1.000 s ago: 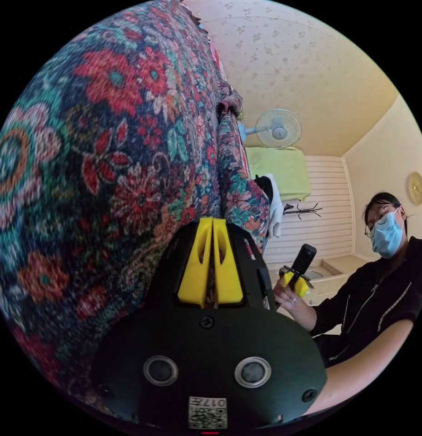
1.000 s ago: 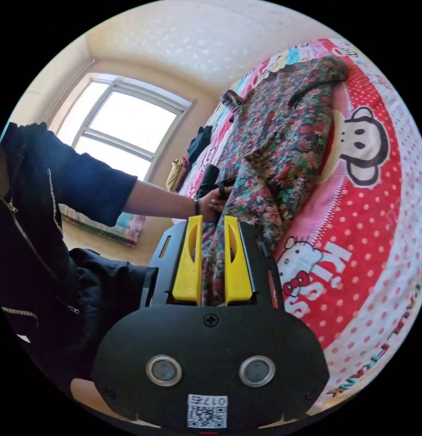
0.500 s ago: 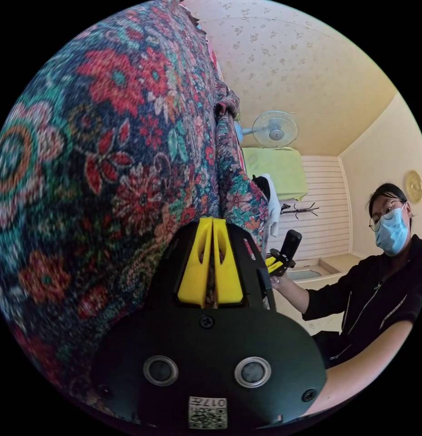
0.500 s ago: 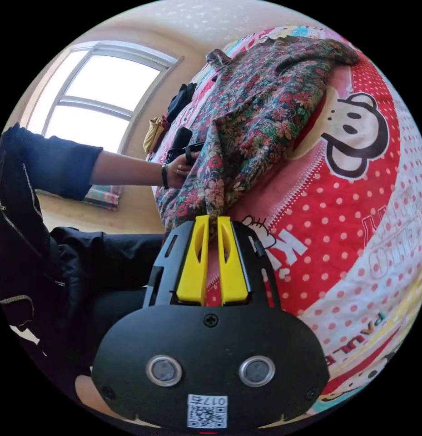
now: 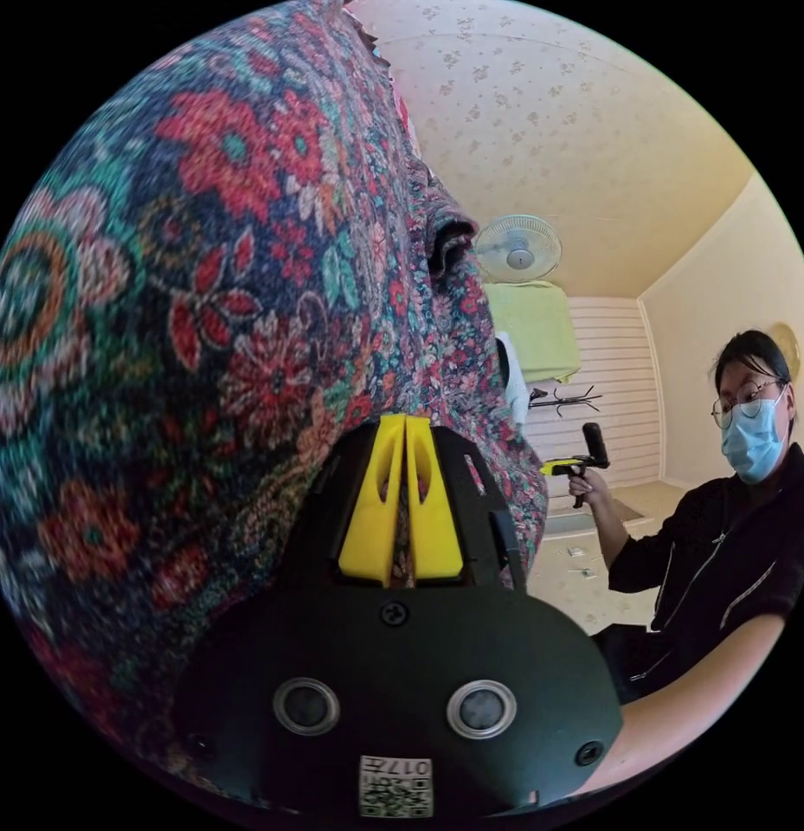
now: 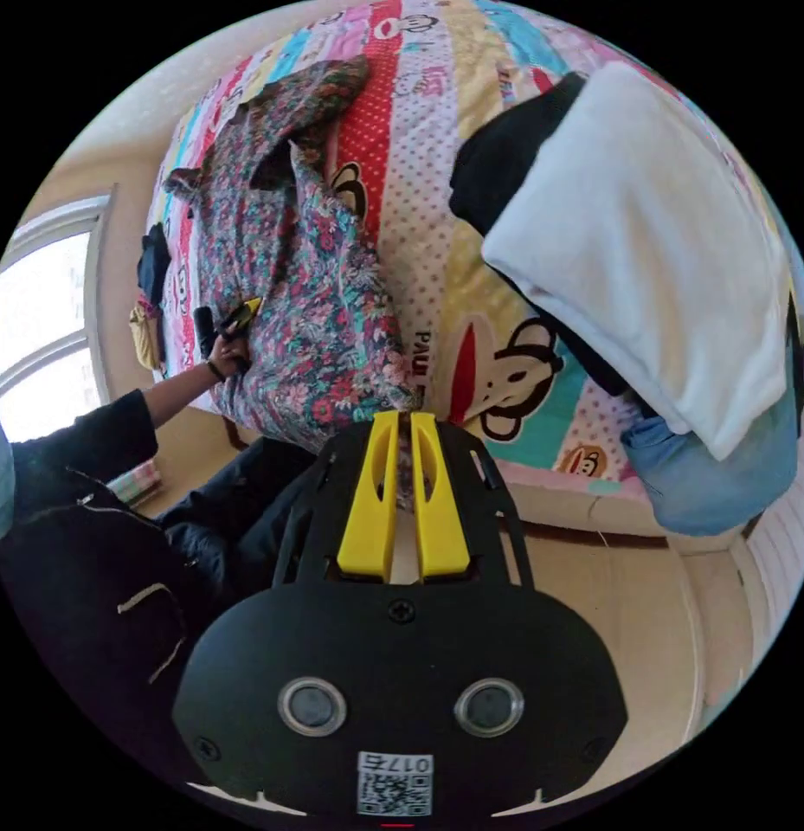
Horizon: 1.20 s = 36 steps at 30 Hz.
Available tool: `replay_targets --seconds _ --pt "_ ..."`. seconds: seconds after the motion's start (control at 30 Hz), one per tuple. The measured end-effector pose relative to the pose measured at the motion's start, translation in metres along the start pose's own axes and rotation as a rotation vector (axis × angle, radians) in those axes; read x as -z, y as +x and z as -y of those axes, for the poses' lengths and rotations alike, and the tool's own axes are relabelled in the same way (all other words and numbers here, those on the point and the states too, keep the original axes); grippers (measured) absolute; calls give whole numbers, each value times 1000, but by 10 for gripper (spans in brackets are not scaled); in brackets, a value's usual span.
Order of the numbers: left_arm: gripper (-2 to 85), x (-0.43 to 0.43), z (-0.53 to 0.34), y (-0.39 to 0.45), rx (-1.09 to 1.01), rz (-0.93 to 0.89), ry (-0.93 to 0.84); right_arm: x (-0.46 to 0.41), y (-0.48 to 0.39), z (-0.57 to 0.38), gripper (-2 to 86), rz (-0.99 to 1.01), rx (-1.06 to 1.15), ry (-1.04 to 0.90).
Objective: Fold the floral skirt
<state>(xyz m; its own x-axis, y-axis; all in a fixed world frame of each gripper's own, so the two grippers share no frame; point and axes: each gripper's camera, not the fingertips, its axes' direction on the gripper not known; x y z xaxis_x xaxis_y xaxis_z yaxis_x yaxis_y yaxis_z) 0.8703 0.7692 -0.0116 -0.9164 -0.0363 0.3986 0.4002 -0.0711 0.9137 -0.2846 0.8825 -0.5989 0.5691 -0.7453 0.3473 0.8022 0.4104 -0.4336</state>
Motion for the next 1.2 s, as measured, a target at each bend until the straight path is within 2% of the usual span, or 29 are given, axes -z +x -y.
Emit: replay_targets --seconds 0.03,0.1,0.17,0.23,0.3,0.37,0.43,0.47,0.53,0.63,0.73,0.8,0.9,0.97,1.07,1.13,1.2 --pt "-7 0 -1 0 0 0 0 -23 20 19 25 43 -74 -43" --pt "-7 -1 -3 2 -2 2 1 -65 36 43 21 -8 -117 -160" --pt "-7 -2 -5 3 -4 1 2 -117 44 58 18 -298 -169 -356" --pt "-7 -3 -7 4 -6 -1 3 -138 32 61 17 -548 -127 -425" --pt "-7 -3 -9 5 -8 -4 4 -138 7 63 19 -701 -51 -377" --pt "-7 -4 -11 6 -8 -5 5 -119 -32 71 27 -768 71 -189" --pt "-7 -4 -12 6 -6 -5 5 -101 -53 79 47 -687 140 -13" --pt "-7 -5 -13 7 -4 -5 5 -93 -58 84 70 -532 195 52" --pt "-7 -5 -14 8 -3 -4 6 -96 -50 92 106 -305 226 12" --pt "-7 -5 -17 8 -4 -11 8 -117 -13 85 118 -304 129 35" --pt "-7 -5 -19 9 -10 -18 12 -156 25 76 66 -70 68 -107" --pt "-7 -5 -21 10 -10 -17 13 -164 33 65 43 11 43 -108" --pt "-7 -5 -24 12 -14 -21 19 -157 56 40 36 -17 -78 -25" --pt "-7 -5 -26 13 -17 -24 26 -159 84 25 39 39 -206 29" --pt "-7 -5 -28 13 -14 -23 29 -184 103 28 54 12 -304 -46" --pt "-7 -5 -29 13 -12 -24 29 -178 92 33 65 -61 -263 -9" --pt "-7 -4 -30 12 -14 -28 30 -152 66 37 69 -153 -205 137"
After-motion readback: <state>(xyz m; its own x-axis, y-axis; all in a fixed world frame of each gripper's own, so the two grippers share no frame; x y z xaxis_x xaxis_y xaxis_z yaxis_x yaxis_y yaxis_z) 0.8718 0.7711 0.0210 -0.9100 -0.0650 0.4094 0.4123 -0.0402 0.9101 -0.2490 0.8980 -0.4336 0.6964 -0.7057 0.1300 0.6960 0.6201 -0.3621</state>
